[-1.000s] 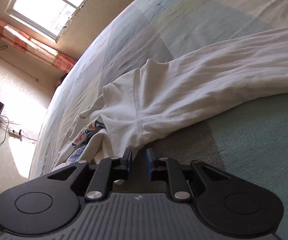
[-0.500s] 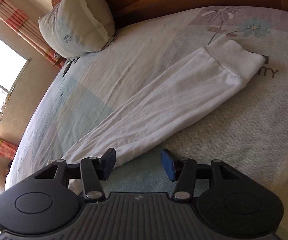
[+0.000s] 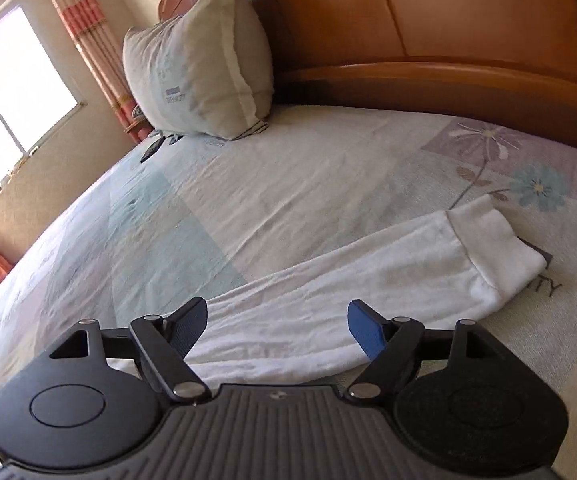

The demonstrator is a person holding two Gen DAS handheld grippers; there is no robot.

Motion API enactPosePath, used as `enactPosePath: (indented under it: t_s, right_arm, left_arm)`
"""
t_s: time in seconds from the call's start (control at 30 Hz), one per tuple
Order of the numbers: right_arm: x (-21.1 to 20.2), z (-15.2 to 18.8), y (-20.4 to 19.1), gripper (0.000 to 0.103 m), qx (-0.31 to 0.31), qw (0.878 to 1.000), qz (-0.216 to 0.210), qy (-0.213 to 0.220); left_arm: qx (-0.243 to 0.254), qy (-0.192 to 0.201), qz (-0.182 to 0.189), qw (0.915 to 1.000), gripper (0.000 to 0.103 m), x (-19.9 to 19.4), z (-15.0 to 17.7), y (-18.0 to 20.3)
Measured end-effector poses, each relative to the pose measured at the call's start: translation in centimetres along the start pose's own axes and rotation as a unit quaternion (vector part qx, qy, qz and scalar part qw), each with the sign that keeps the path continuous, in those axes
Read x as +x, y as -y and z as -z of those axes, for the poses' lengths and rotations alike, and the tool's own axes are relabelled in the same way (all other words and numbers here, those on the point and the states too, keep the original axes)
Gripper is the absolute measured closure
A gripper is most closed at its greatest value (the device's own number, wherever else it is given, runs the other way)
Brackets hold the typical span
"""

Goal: Fold clothes

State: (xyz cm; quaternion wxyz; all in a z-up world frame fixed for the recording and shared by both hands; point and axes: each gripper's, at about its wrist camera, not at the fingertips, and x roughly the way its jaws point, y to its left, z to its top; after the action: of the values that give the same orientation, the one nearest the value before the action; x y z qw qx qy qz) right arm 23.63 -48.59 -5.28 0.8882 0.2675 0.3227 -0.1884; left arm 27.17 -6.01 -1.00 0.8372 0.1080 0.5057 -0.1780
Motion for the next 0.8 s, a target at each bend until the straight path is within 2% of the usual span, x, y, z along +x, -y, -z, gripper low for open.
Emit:
enactPosePath:
  t_s: [0.17, 0.23, 0.3, 0.37, 0.43, 0.53, 0.63, 0.7, 0.8]
  right_arm:
    - [1.8, -0.4, -4.8, 0.020, -0.123, 0.992, 0.006, -0.016]
    - [3.1, -0.4, -5.3, 0.019, -0.153, 0.988, 0.023, -0.011]
    - [4.5, -0.3, -5.6, 0.013, -0.178, 0.983, 0.042, -0.003]
    - [6.0, -1.4, -5.3, 0.006, -0.188, 0.981, 0.053, -0.008]
    - [6.5, -2.9, -5.2, 0.007, -0.182, 0.981, 0.063, -0.023]
    - [4.5, -3.6, -5.8, 0.006, -0.172, 0.983, 0.056, -0.023]
    - [2.8, -2.2, -6.8, 0.001, -0.191, 0.981, 0.035, -0.016]
    - [3.7, -0.1, -7.1, 0.000, -0.218, 0.974, 0.045, -0.050]
    - [2.7, 1.9, -5.9, 0.000, -0.217, 0.975, 0.040, -0.033]
  left_arm:
    - [-0.012, -0.011, -0.010, 0.9998, 0.009, 0.4, 0.2, -0.2]
    - [-0.012, -0.013, -0.012, 0.9998, 0.009, 0.6, 0.1, -0.1]
    - [-0.006, -0.012, -0.011, 0.9998, 0.009, 0.6, 0.0, 0.2]
    - [0.000, -0.011, -0.009, 0.9999, 0.009, 0.6, -0.1, 0.6]
    - [0.002, -0.011, -0.006, 0.9999, 0.009, 0.4, 0.0, 0.7]
    - [-0.008, -0.014, -0.008, 0.9998, 0.009, 0.7, -0.1, 0.4]
    - [-0.012, -0.017, -0.010, 0.9997, 0.009, 1.2, -0.4, 0.3]
    - [-0.010, -0.018, -0.010, 0.9997, 0.009, 1.4, -0.6, 0.3]
    - [-0.011, -0.020, -0.006, 0.9997, 0.009, 1.5, -0.6, 0.3]
